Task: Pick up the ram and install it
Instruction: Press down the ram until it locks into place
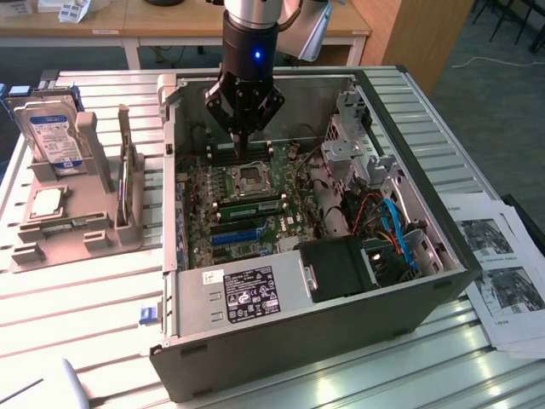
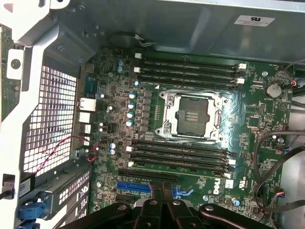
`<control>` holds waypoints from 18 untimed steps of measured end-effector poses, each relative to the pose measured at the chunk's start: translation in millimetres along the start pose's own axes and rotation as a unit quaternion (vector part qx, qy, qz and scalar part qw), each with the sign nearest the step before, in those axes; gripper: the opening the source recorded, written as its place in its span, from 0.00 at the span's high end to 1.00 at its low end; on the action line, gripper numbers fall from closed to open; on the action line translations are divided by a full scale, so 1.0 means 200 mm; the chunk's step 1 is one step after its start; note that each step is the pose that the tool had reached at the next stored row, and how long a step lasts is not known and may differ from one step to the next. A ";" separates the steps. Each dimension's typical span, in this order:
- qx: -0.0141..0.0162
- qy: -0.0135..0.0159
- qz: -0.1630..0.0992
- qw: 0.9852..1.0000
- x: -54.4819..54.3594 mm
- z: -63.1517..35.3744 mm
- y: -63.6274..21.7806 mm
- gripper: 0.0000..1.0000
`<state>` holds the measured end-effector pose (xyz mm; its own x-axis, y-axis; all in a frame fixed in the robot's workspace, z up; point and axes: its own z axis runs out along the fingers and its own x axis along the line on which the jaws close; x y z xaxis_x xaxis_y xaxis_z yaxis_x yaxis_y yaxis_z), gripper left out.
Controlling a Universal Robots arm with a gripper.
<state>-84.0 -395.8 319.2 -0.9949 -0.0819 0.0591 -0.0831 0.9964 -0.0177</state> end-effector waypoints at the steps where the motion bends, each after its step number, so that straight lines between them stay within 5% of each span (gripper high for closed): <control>1: 0.000 0.000 0.000 1.000 0.00 0.000 0.000 0.90; 11: -0.003 -0.002 0.000 1.000 0.00 0.000 0.000 0.90; 18: -0.004 -0.003 0.026 1.000 0.00 0.000 0.000 0.90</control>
<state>-84.4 -395.8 319.1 -0.9981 -0.0302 0.0529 -0.0309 0.9994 -0.0123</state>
